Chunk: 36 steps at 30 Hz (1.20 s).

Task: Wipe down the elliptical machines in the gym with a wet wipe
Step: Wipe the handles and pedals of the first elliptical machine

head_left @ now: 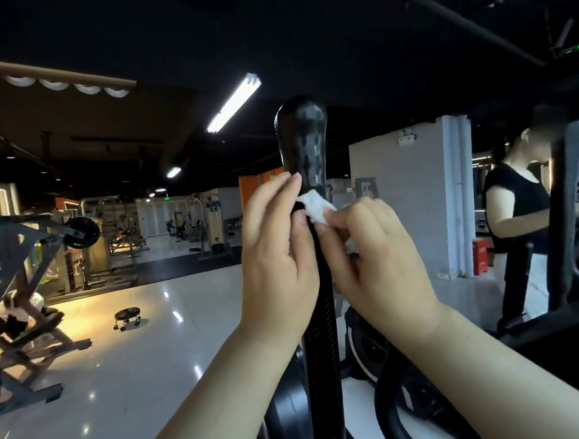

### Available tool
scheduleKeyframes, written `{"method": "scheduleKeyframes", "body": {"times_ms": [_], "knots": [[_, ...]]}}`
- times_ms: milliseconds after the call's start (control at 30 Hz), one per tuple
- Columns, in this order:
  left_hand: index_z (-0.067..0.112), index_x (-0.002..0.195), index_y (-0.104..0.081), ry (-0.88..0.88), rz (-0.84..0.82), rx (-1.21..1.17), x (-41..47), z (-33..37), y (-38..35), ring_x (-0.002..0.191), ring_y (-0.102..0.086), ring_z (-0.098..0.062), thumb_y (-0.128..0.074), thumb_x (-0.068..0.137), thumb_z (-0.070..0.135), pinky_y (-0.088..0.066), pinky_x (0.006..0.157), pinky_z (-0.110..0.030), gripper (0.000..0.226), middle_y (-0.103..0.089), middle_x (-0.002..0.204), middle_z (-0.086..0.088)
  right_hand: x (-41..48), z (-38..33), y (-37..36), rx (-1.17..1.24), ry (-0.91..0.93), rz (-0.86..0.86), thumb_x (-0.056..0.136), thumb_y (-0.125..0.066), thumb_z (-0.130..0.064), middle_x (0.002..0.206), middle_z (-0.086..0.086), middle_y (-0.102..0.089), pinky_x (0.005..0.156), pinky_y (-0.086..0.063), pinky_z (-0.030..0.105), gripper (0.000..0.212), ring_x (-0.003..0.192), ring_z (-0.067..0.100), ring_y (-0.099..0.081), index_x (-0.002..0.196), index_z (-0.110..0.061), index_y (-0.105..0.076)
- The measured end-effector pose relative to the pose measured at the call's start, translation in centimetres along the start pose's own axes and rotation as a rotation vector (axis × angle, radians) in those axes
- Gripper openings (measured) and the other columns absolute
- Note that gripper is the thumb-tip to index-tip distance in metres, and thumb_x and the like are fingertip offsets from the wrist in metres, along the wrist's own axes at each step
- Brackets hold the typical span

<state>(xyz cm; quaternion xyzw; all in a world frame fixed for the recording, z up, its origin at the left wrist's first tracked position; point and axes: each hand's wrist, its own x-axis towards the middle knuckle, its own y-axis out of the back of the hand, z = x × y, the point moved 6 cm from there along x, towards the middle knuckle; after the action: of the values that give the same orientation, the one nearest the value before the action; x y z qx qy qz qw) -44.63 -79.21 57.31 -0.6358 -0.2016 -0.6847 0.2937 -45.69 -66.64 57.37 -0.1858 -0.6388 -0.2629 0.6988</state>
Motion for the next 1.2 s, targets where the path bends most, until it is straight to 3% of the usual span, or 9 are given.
{"method": "scheduleKeyframes", "body": {"times_ms": [167, 267, 400, 600, 700, 800, 900, 1033, 1200], "knots": [[-0.003, 0.141, -0.053, 0.014, 0.005, -0.067, 0.6, 0.3, -0.9, 0.146, -0.040, -0.015, -0.047, 0.104, 0.004, -0.038, 0.119, -0.035, 0.039, -0.043, 0.153, -0.010, 4.5, 1.1, 0.7, 0.177, -0.225, 0.117, 0.101, -0.059, -0.011, 0.099, -0.003, -0.054, 0.067, -0.041, 0.013, 0.004, 0.081, 0.006, -0.052, 0.103, -0.011, -0.063], [-0.002, 0.145, -0.049, 0.030, 0.009, -0.067, 0.6, 0.2, -1.1, 0.147, -0.038, -0.015, -0.046, 0.104, 0.004, -0.038, 0.118, -0.040, 0.041, -0.042, 0.154, -0.008, 4.4, 0.8, 0.6, 0.200, -0.168, 0.102, 0.102, -0.057, -0.008, 0.110, -0.001, -0.056, 0.077, -0.041, 0.009, 0.022, 0.091, -0.001, -0.053, 0.123, -0.010, -0.065], [-0.003, 0.146, -0.048, 0.043, 0.025, -0.078, 0.6, 0.0, -1.1, 0.146, -0.040, -0.013, -0.047, 0.104, -0.001, -0.037, 0.119, -0.033, 0.042, -0.043, 0.153, -0.010, 1.6, -0.1, 0.5, 0.141, 0.047, 0.024, 0.098, -0.061, -0.006, 0.106, 0.009, -0.058, 0.082, -0.046, 0.015, 0.025, 0.094, 0.010, -0.057, 0.121, -0.001, -0.070], [-0.003, 0.145, -0.048, 0.032, 0.051, -0.081, 2.1, 0.5, -1.4, 0.145, -0.038, -0.006, -0.047, 0.104, 0.000, -0.031, 0.119, -0.022, 0.042, -0.044, 0.153, -0.009, 7.8, 0.5, 2.2, 0.099, -0.043, 0.250, 0.100, -0.060, -0.009, 0.094, 0.000, -0.052, 0.078, -0.040, 0.007, 0.021, 0.083, -0.002, -0.046, 0.117, -0.003, -0.072], [-0.004, 0.146, -0.047, 0.028, 0.057, -0.089, 2.3, 0.6, -1.6, 0.145, -0.037, -0.007, -0.046, 0.103, -0.004, -0.030, 0.117, -0.016, 0.043, -0.040, 0.153, -0.006, 7.1, -0.5, 1.2, 0.087, 0.042, 0.100, 0.103, -0.050, -0.011, 0.097, -0.004, -0.045, 0.076, -0.045, 0.011, 0.032, 0.084, 0.000, -0.046, 0.128, 0.004, -0.064], [-0.005, 0.148, -0.044, 0.010, 0.029, -0.104, 1.9, 0.5, -1.9, 0.148, -0.036, -0.013, -0.043, 0.103, -0.007, -0.031, 0.118, -0.017, 0.045, -0.036, 0.156, -0.009, 3.2, -0.3, 0.5, 0.068, 0.155, -0.061, 0.099, -0.047, -0.002, 0.100, 0.008, -0.053, 0.073, -0.054, 0.030, 0.037, 0.085, 0.020, -0.057, 0.132, 0.004, -0.061], [-0.006, 0.148, -0.043, 0.009, 0.029, -0.099, 1.5, 0.3, -2.0, 0.150, -0.034, -0.014, -0.040, 0.100, -0.012, -0.029, 0.122, -0.026, 0.048, -0.036, 0.158, -0.011, 2.2, 0.4, 1.1, 0.143, 0.122, -0.086, 0.095, -0.056, 0.007, 0.101, 0.009, -0.057, 0.081, -0.051, 0.020, 0.033, 0.091, 0.016, -0.059, 0.126, 0.001, -0.066], [-0.005, 0.149, -0.042, 0.027, 0.037, -0.132, 1.5, 0.2, -2.2, 0.150, -0.032, -0.015, -0.040, 0.100, -0.015, -0.029, 0.119, -0.020, 0.050, -0.035, 0.158, -0.011, 6.9, 0.7, 2.7, 0.100, -0.018, 0.166, 0.100, -0.058, -0.003, 0.101, 0.002, -0.055, 0.082, -0.040, 0.008, 0.028, 0.091, 0.006, -0.050, 0.127, 0.000, -0.066], [-0.003, 0.150, -0.041, 0.065, 0.032, -0.167, 1.3, -0.1, -2.1, 0.147, -0.035, -0.005, -0.041, 0.104, -0.009, -0.035, 0.116, -0.020, 0.046, -0.031, 0.156, 0.003, 5.9, -1.1, -0.4, 0.141, 0.015, -0.060, 0.101, -0.047, -0.016, 0.108, 0.006, -0.057, 0.087, -0.044, 0.017, 0.033, 0.099, 0.015, -0.053, 0.121, 0.002, -0.066]]}}
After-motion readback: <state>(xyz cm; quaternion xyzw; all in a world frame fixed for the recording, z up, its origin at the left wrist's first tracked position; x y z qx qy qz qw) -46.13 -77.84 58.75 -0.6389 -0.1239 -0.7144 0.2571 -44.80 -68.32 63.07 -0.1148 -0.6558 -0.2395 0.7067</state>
